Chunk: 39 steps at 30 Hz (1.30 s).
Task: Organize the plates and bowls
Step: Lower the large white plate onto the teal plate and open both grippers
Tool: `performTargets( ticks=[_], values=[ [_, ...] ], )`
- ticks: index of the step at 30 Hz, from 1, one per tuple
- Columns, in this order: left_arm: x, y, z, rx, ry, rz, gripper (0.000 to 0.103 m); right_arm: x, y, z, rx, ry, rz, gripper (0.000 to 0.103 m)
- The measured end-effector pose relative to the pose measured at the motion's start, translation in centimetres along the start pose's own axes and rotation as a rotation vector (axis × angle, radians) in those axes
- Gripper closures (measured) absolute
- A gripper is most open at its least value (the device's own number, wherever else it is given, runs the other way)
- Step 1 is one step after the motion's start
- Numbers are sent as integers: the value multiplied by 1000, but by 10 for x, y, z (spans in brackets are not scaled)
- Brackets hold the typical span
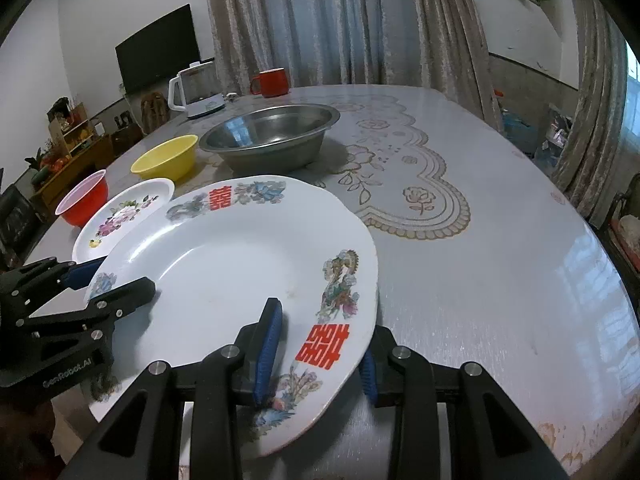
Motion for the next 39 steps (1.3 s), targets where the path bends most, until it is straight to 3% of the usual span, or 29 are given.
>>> performTargets(
  ticks=[14, 27, 30, 32, 39],
  values=[
    [-2, 3, 3, -2, -2, 8, 54, 3, -2, 3, 4, 44, -2, 66],
    [-2, -2, -2, -16, -16, -18, 53, 1, -26, -1, 17, -6, -62, 65],
    [-3, -9, -7, -18, -12, -41, 53, 0, -29, -3, 17, -30, -82, 69],
    [-1, -14, -9, -11, -3, -47, 56, -1, -31, -5, 22, -51, -104, 78],
    [-3, -16, -9, -4, -13, -63, 59, 4, -28, -2, 31, -27, -118, 80]
  ],
)
Point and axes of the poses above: each gripper's, at about its wrist camera, not at the fingertips, and y roughly the way its jaws point, x to its right, z to its top, the point moved 5 cm from there along y, roughly the way its jaws point, and after that the axes turned 1 degree about y, right-handed, at the moved point
